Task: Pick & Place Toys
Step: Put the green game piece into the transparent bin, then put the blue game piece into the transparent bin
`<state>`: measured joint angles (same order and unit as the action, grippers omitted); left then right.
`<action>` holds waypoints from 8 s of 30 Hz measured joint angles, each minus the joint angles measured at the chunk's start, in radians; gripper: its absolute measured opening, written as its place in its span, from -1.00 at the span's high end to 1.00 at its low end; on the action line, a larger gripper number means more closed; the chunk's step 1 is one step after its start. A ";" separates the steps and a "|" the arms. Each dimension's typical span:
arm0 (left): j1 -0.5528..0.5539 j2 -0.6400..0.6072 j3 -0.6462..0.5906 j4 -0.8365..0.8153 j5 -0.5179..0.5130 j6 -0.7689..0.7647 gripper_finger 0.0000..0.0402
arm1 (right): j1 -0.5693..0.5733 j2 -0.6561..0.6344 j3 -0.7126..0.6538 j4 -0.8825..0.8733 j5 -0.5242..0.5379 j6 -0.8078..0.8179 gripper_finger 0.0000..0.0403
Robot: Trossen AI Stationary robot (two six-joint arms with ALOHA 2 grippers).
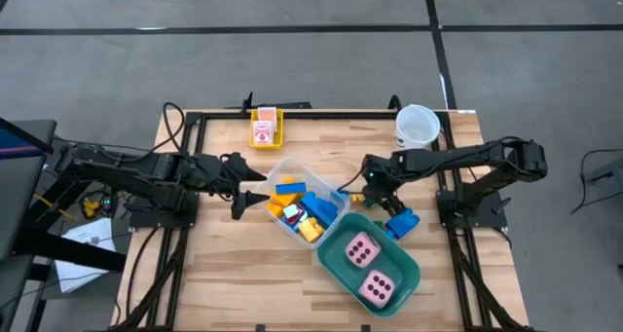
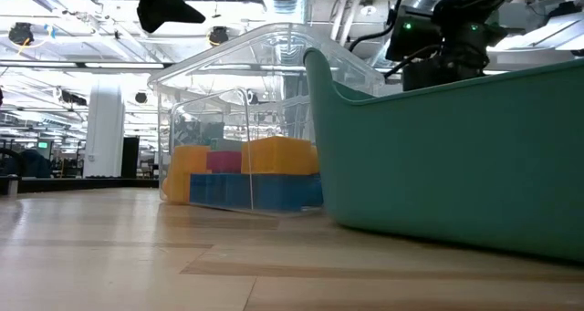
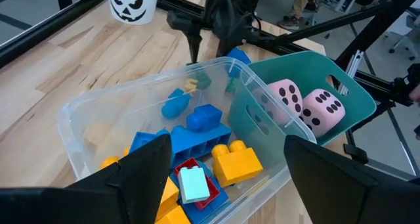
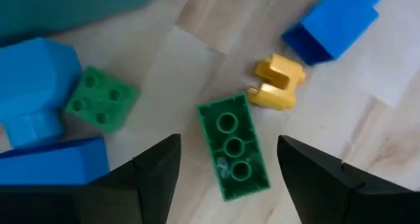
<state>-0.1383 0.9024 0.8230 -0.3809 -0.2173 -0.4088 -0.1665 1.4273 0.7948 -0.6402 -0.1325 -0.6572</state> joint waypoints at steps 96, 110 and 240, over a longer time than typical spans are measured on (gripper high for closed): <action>0.006 0.000 0.000 -0.075 0.032 0.116 -0.44 | 0.022 0.326 0.689 -0.009 -0.288 0.763 -0.21; 0.006 -0.008 0.000 -0.077 0.004 0.117 -0.44 | -0.118 0.149 0.690 -0.143 -0.204 0.773 -0.65; 0.013 -0.129 0.000 -0.066 -0.205 0.033 -0.44 | -0.284 -0.082 0.330 0.187 -0.237 0.804 0.38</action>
<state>-0.1249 0.7731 0.8230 -0.4468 -0.4220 -0.3753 -0.4509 1.3448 1.1244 -0.4531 -0.3697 0.1465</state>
